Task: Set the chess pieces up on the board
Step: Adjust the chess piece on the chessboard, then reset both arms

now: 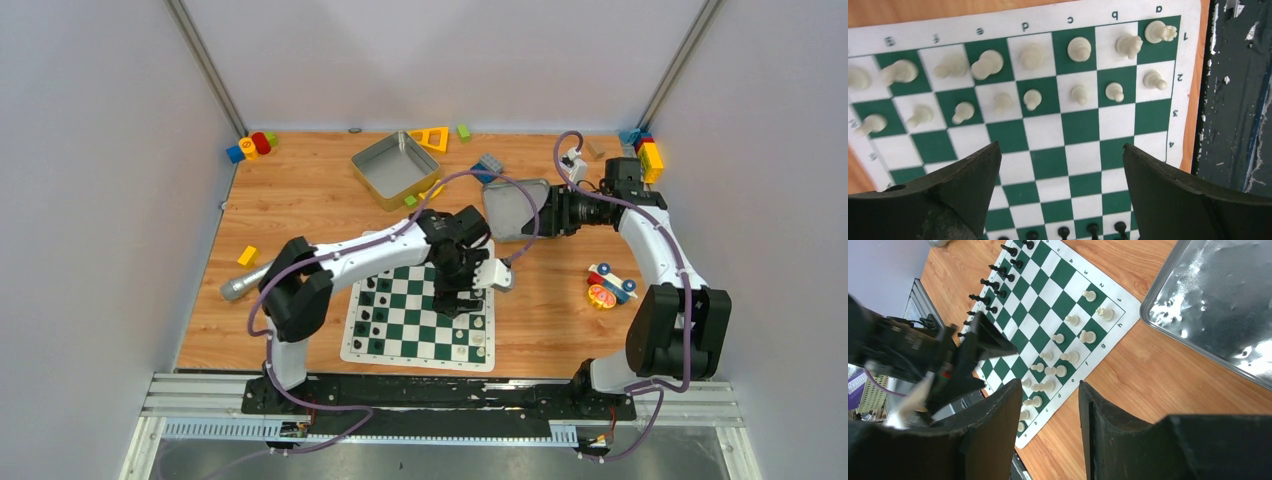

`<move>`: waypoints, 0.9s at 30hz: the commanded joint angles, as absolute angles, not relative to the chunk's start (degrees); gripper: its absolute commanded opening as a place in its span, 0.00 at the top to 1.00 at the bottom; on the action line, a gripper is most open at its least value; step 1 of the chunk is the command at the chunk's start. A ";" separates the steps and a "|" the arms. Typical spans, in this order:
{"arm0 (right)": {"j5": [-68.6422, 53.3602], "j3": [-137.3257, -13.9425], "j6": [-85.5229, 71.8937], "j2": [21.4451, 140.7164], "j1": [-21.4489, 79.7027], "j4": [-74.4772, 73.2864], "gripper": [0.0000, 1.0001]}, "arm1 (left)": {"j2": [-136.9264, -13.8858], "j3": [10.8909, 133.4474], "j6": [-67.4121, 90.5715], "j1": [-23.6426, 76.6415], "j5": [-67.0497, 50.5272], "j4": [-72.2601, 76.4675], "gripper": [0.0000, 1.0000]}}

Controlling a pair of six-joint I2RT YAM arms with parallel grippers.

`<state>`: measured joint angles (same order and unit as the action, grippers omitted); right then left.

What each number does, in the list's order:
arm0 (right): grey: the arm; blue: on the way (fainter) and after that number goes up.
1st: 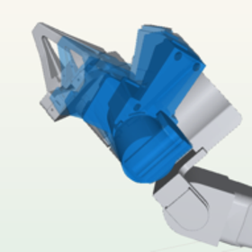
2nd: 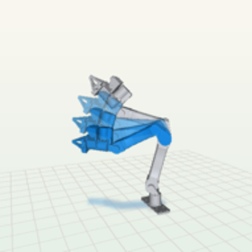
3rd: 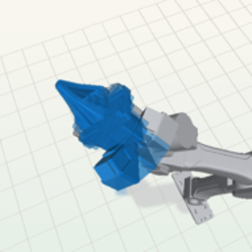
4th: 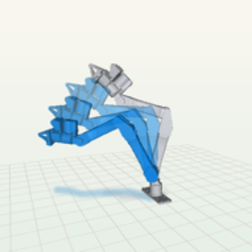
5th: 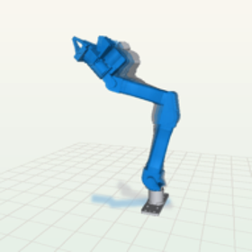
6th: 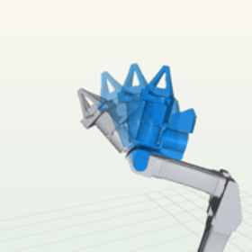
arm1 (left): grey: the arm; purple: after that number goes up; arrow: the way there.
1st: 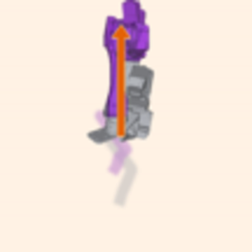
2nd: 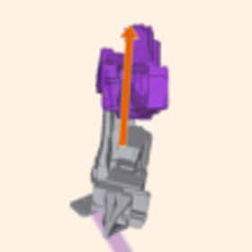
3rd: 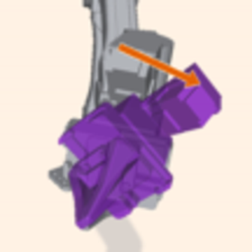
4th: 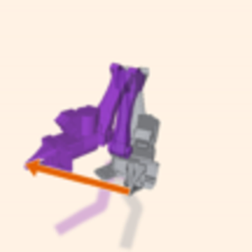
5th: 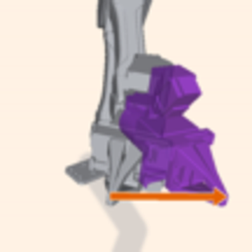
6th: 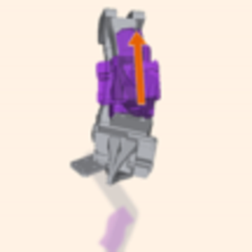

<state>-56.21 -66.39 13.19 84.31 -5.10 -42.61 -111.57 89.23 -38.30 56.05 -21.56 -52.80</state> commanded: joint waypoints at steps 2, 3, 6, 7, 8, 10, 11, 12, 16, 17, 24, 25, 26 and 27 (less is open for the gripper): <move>-55.91 -67.95 14.74 83.64 -5.88 -42.29 0.52 | -99.35 86.80 -37.99 51.33 -20.78 -51.87 0.00; -55.31 -68.20 14.76 83.48 -6.01 -42.29 0.51 | -98.23 86.47 -37.60 50.36 -20.80 -51.55 0.00; -52.23 -69.44 15.05 82.72 -6.39 -42.24 0.48 | -92.29 84.10 -36.22 44.53 -20.07 -50.21 0.00; -50.89 -70.01 15.22 82.44 -6.48 -42.26 0.47 | -91.06 83.53 -35.14 43.27 -19.70 -48.81 0.00; -49.39 -70.64 15.39 82.06 -6.50 -42.12 0.45 | -88.27 82.19 -34.44 40.59 -18.53 -48.05 0.00; -45.93 -72.35 15.91 81.33 -6.50 -42.10 0.41 | -83.87 80.18 -32.42 36.57 -16.42 -45.33 0.00; -43.90 -73.35 16.15 80.94 -6.50 -42.10 0.38 | -82.28 79.42 -30.71 33.80 -15.29 -42.99 0.00; -41.72 -74.45 16.51 80.46 -6.50 -42.06 0.33 | -79.26 77.84 -29.90 32.50 -13.01 -41.84 0.00; -34.02 -79.32 15.62 78.36 -6.79 -41.11 0.00 | -70.20 73.33 -24.43 24.20 -5.53 -35.22 0.00; -32.45 -80.05 14.48 77.67 -7.03 -40.49 0.00 | -68.81 72.57 -22.78 21.72 -3.19 -33.39 0.00; -22.87 -77.58 4.91 69.30 -7.47 -34.70 0.00 | -52.85 63.49 -14.09 14.38 11.13 -26.05 0.00; -21.51 -75.85 3.90 67.42 -7.47 -33.67 0.00 | -50.28 61.71 -13.28 13.51 13.18 -25.77 0.00; -20.70 -73.88 3.22 65.26 -7.46 -32.53 0.00 | -48.91 60.74 -11.85 13.17 14.15 -25.32 0.00; -20.26 -71.31 2.89 63.03 -7.47 -31.27 0.00 | -46.33 58.84 -11.37 12.76 15.60 -25.14 0.00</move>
<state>-26.57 -76.49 8.03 69.87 -7.29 -36.77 -52.21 63.48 -18.33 14.37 6.57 -29.91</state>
